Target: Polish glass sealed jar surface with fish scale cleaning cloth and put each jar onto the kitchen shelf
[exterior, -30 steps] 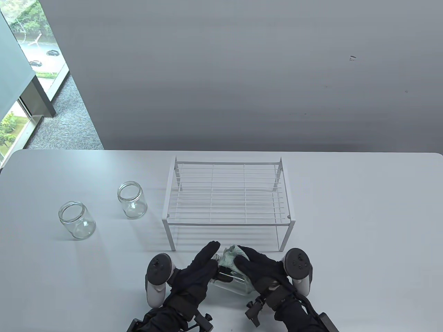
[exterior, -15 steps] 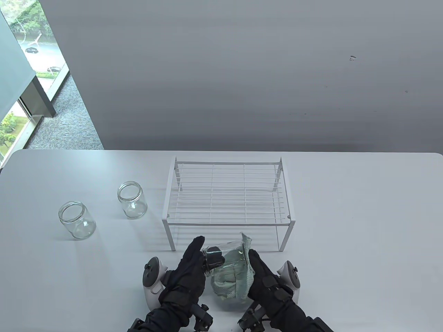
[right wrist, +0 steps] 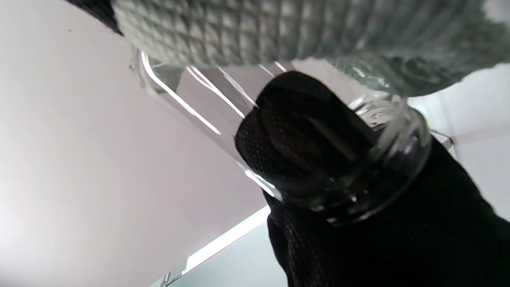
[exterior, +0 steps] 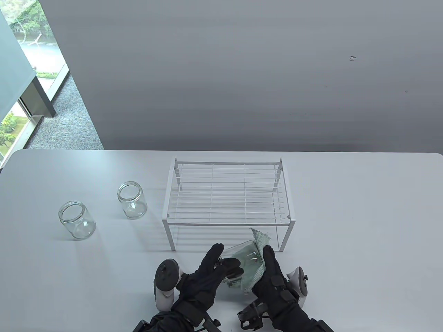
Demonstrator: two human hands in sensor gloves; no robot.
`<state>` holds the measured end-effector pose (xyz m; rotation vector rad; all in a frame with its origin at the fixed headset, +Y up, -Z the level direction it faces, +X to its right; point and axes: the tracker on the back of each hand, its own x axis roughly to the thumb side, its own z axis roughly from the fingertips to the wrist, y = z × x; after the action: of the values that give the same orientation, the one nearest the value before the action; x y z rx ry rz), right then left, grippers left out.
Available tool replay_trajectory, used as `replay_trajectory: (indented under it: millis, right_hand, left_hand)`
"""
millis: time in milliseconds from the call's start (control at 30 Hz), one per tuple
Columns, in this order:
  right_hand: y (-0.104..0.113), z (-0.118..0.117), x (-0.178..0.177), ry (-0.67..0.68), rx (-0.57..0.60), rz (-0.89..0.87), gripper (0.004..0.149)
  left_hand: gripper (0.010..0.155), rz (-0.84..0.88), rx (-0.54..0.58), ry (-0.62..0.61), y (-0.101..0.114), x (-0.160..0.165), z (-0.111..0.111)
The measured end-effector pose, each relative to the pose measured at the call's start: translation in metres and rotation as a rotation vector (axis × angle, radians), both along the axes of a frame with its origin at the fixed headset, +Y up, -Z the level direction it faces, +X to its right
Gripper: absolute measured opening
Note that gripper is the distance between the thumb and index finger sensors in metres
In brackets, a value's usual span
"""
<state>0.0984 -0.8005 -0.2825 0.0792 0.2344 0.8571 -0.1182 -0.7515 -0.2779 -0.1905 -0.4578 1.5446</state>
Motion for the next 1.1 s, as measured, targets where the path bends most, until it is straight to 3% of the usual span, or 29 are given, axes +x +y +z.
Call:
replay_trajectory:
  millis: [200,400,567,667,833,933,1100]
  right_hand:
    - [0.002,0.002,-0.01,0.068,0.084,0.112,0.094]
    - [0.0,0.002,-0.018,0.189,0.113,0.244,0.094]
    - [-0.002,0.003,-0.024,0.272,0.112,0.247,0.095]
    - [-0.001,0.002,-0.021,0.229,0.116,0.27,0.094]
    - [0.002,-0.003,-0.004,-0.033,0.137,0.334,0.089]
    - [0.014,-0.008,0.007,-0.173,0.298,0.539,0.078]
    - [0.039,-0.007,0.006,-0.171,0.772,1.027,0.073]
  left_hand:
    - [0.064,0.0,-0.004,0.039,-0.002,-0.003,0.0]
    - [0.066,-0.04,0.016,-0.038,-0.002,0.007,0.001]
    - [0.066,-0.075,0.047,-0.009,0.0,0.007,0.002]
    - [0.066,-0.074,0.033,0.004,0.0,0.006,0.002]
    - [0.064,-0.033,-0.031,0.034,-0.005,0.001,0.001]
    - [0.064,0.015,-0.092,0.03,-0.009,-0.001,0.0]
    - [0.064,0.131,-0.208,0.024,-0.014,-0.008,-0.003]
